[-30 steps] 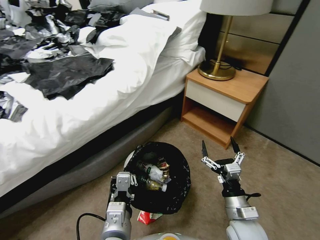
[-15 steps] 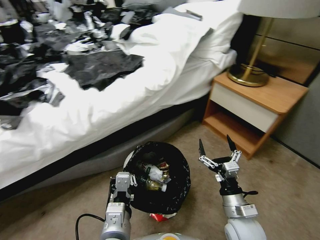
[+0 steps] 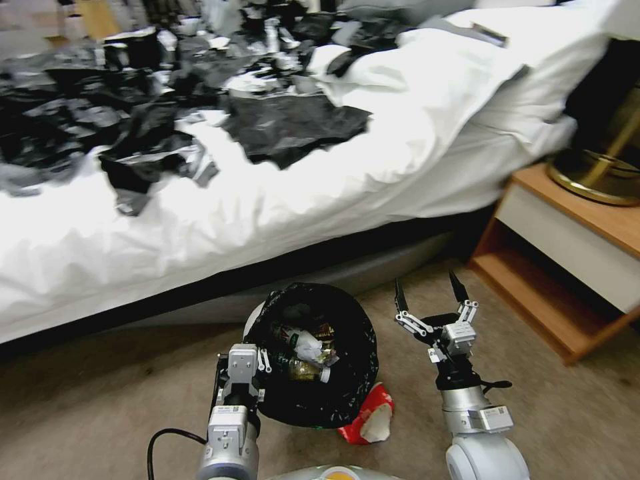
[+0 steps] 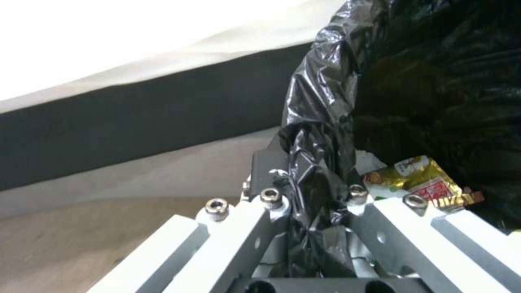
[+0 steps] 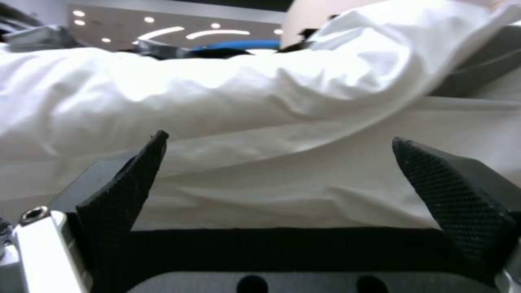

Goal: Pick up the trash bin, then pick up the garbage from the floor and place it into the trash bin.

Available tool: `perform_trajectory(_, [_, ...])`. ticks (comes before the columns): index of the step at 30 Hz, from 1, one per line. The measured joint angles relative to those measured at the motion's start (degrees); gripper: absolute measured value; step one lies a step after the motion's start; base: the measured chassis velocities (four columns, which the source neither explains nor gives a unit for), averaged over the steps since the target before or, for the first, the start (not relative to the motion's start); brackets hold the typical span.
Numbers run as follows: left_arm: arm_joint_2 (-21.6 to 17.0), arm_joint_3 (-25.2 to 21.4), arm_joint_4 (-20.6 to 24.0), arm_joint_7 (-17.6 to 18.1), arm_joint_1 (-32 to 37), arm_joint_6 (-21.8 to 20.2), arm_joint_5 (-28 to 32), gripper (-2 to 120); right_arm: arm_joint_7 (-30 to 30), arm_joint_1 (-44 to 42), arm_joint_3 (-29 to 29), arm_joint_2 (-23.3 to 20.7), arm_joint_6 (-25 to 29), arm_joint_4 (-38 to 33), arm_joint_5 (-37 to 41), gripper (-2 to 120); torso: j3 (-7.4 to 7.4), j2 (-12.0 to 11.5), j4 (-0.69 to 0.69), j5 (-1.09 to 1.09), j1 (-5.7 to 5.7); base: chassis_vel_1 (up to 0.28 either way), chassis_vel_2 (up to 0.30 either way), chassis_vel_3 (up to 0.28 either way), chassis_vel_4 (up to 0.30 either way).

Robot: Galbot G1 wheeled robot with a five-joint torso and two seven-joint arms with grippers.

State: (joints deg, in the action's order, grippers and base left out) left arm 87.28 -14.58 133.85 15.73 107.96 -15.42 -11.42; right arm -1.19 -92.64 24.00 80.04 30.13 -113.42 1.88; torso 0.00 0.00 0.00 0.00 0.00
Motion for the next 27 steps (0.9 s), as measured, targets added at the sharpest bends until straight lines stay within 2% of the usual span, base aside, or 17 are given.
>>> perform_trajectory(12, [0.02,0.05,-0.50,0.02,-0.09,0.61,-0.01,2,0.04,0.84,0.26,-0.47,-0.68,0.20,0.13,100,0.00,0.00,0.02,0.00,0.00,0.110,0.094,0.108,0.103])
perform_trajectory(16, [-0.03,-0.04,-0.52,0.02,-0.29,0.62,0.11,2,0.03,1.06,0.19,-0.51,-1.18,0.36,0.18,100,0.00,0.00,-0.02,0.00,0.00,0.000,0.000,0.000,0.000])
perform_trajectory(27, [-0.04,-0.22,-0.77,0.02,-0.84,0.52,0.66,2,0.16,1.44,0.13,-0.45,-1.55,0.72,0.36,100,0.00,0.00,0.00,0.00,0.01,0.032,-0.027,-0.030,0.033])
